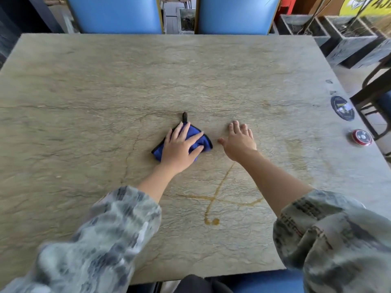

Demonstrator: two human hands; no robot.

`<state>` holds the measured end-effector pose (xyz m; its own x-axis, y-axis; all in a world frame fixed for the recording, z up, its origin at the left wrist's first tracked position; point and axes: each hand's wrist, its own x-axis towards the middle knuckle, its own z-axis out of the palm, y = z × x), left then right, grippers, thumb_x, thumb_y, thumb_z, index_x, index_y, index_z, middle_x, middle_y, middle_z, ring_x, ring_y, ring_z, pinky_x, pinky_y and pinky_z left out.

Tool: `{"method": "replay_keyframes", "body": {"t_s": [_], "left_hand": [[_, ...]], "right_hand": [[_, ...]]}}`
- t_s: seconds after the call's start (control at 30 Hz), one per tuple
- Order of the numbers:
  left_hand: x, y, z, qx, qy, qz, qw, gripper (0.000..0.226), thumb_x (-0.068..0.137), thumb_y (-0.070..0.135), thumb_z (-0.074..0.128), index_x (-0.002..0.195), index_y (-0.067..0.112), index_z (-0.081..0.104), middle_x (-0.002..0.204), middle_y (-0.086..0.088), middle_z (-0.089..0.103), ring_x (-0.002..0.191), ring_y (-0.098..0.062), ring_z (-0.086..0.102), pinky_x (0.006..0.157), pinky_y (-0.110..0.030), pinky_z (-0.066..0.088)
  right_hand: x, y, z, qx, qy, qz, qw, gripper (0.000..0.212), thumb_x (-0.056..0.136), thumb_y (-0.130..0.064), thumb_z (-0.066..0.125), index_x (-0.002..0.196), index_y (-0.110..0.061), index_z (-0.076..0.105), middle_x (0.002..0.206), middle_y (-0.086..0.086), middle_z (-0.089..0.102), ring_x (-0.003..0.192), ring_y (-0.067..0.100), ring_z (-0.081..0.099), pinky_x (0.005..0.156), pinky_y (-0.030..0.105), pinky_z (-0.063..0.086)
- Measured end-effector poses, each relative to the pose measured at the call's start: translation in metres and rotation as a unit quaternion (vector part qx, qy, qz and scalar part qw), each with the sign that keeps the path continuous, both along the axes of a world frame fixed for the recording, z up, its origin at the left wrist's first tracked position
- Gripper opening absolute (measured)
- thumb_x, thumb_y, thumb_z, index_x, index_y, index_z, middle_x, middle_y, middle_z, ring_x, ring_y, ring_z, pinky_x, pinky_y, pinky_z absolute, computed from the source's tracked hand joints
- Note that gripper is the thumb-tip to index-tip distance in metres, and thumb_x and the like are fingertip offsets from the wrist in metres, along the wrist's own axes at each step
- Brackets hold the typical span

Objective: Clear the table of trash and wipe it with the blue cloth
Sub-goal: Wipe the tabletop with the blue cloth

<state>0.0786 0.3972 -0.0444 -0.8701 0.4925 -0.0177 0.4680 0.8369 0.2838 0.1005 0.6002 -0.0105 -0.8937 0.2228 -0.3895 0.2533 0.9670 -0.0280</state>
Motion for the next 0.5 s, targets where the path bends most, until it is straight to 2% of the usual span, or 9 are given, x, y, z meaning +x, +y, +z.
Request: {"method": "replay_keyframes", "body": {"t_s": [0.17, 0.3, 0.5], "left_hand": [[0.084, -0.103, -0.004, 0.004, 0.017, -0.002, 1.000, 0.051, 0.093, 0.061, 0.032, 0.137, 0.040, 0.046, 0.157, -0.001, 0.025, 0.144, -0.024, 0.022, 0.115, -0.047, 0.020], [0.099, -0.183, -0.002, -0.008, 0.010, 0.030, 0.999, 0.054, 0.093, 0.063, 0.029, 0.138, 0.038, 0.046, 0.157, -0.003, 0.025, 0.144, -0.025, 0.022, 0.110, -0.052, 0.028], [0.105, -0.180, 0.004, -0.027, 0.006, 0.058, 0.998, 0.056, 0.092, 0.065, 0.025, 0.139, 0.041, 0.043, 0.156, -0.007, 0.026, 0.144, -0.028, 0.020, 0.111, -0.054, 0.024]], "right_hand": [[0.024, -0.055, 0.006, -0.043, 0.024, 0.044, 0.998, 0.063, 0.101, -0.045, 0.022, 0.152, -0.013, 0.002, 0.160, 0.006, -0.004, 0.146, 0.028, -0.009, 0.118, 0.049, -0.005], [0.058, -0.109, -0.006, -0.085, 0.035, 0.070, 0.993, 0.063, 0.101, -0.046, 0.021, 0.152, -0.015, 0.001, 0.160, 0.007, -0.007, 0.145, 0.029, -0.014, 0.118, 0.046, -0.003], [0.076, -0.121, -0.010, -0.083, 0.053, 0.052, 0.994, 0.063, 0.101, -0.049, 0.018, 0.152, -0.020, -0.003, 0.160, 0.004, -0.010, 0.145, 0.025, -0.017, 0.119, 0.040, -0.005]]}}
